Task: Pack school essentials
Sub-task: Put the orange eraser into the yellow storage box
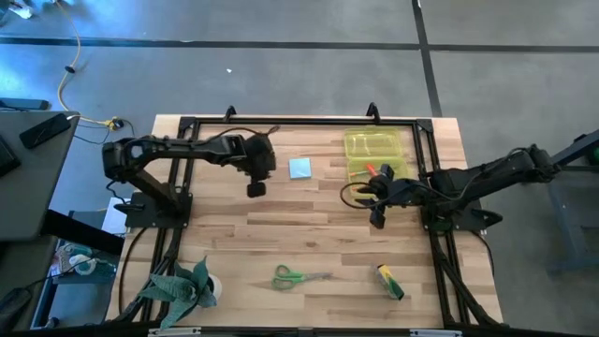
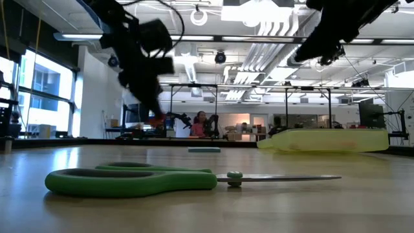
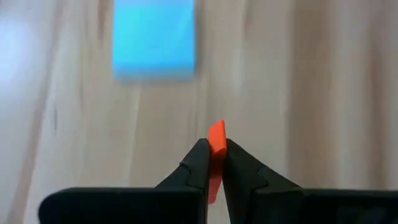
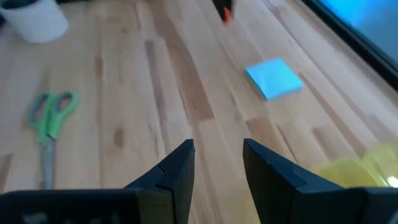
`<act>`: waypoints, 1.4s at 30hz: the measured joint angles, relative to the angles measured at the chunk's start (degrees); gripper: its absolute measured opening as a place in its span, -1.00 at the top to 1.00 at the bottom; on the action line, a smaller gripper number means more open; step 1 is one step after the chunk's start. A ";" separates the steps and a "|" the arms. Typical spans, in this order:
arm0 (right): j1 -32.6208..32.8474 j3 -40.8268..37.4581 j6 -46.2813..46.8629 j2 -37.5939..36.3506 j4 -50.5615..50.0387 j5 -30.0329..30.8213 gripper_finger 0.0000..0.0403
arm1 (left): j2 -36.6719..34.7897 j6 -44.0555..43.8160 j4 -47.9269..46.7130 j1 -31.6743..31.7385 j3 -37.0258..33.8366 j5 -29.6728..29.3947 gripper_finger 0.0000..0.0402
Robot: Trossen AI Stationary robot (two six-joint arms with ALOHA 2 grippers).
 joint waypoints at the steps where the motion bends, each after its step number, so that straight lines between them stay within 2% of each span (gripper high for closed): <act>1: 0.36 0.00 -1.03 0.00 1.09 0.00 0.38 | -0.67 -0.44 2.49 -0.29 0.00 1.93 0.93; 5: 1.80 0.00 -5.34 0.00 4.17 0.02 0.38 | -2.61 -1.43 11.71 -1.87 0.00 9.42 0.93; 8: 2.71 0.00 -7.99 0.00 5.91 0.02 0.38 | -2.94 -3.72 19.97 -3.95 0.00 12.29 0.93; 14: 3.53 0.02 -14.00 0.99 11.03 0.42 0.38 | -3.06 -3.76 33.85 -9.41 0.00 12.86 0.93; 21: 3.57 0.02 -25.87 6.69 22.71 1.10 0.38 | -3.04 -4.10 44.99 -15.43 0.00 10.23 0.93; 26: 3.59 0.02 -33.46 11.29 32.58 3.36 0.38 | -3.04 -4.17 47.90 -19.41 0.00 6.43 0.93; 35: 3.57 0.02 -41.75 19.20 46.59 2.22 0.38 | -3.04 -4.10 49.74 -24.03 0.00 -0.63 0.93; 42: 3.14 0.02 -42.83 23.43 56.20 1.48 0.38 | -3.04 -3.69 49.71 -24.38 0.00 -1.90 0.93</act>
